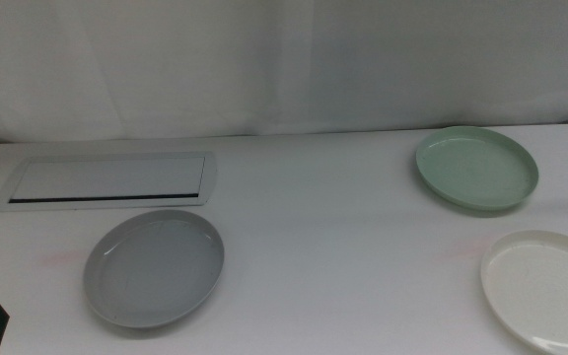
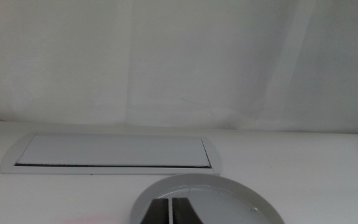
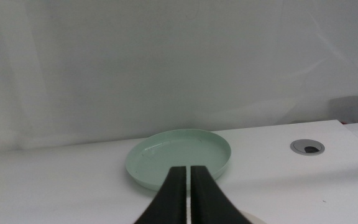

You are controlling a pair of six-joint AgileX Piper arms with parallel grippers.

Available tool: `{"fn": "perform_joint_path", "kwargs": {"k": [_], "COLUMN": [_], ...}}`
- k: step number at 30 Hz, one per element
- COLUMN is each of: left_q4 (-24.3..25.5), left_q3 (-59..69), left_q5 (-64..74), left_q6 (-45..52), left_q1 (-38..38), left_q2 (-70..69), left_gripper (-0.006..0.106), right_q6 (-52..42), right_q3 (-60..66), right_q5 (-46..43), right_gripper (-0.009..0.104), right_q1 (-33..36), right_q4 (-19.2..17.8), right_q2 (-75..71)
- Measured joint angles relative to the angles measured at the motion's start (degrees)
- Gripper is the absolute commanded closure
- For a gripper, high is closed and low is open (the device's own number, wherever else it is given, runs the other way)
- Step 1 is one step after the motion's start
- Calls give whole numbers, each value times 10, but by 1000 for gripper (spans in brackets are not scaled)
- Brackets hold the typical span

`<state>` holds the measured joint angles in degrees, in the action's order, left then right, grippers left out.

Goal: Stack the three bowls on top of each other.

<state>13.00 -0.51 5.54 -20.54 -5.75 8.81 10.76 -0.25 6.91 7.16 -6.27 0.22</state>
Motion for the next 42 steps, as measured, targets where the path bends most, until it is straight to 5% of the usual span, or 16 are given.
{"fn": "perform_joint_path", "kwargs": {"k": [5, 9, 12, 16, 33, 42], "left_q4": [0, 0, 0, 0, 0, 0], "left_q3": [2, 3, 3, 3, -13, -191], "left_q5": [0, 0, -9, -23, -10, 204], "left_q6": [0, 0, -8, -43, -77, -54], "left_q1": [0, 0, 0, 0, 0, 0], "left_q2": [0, 0, 0, 0, 0, 72], "left_gripper": [97, 97, 76, 7, 10, 10], "right_q6": [0, 0, 0, 0, 0, 0], "right_q3": [0, 0, 0, 0, 0, 0], "right_q5": [0, -5, -13, -30, -40, -42], "right_gripper": [52, 55, 26, -1, -2, -2], "right_q1": [0, 0, 0, 0, 0, 0], "right_q4": [0, -4, -1, 9, 13, 13], "right_q2": [0, 0, 0, 0, 0, 0]}}
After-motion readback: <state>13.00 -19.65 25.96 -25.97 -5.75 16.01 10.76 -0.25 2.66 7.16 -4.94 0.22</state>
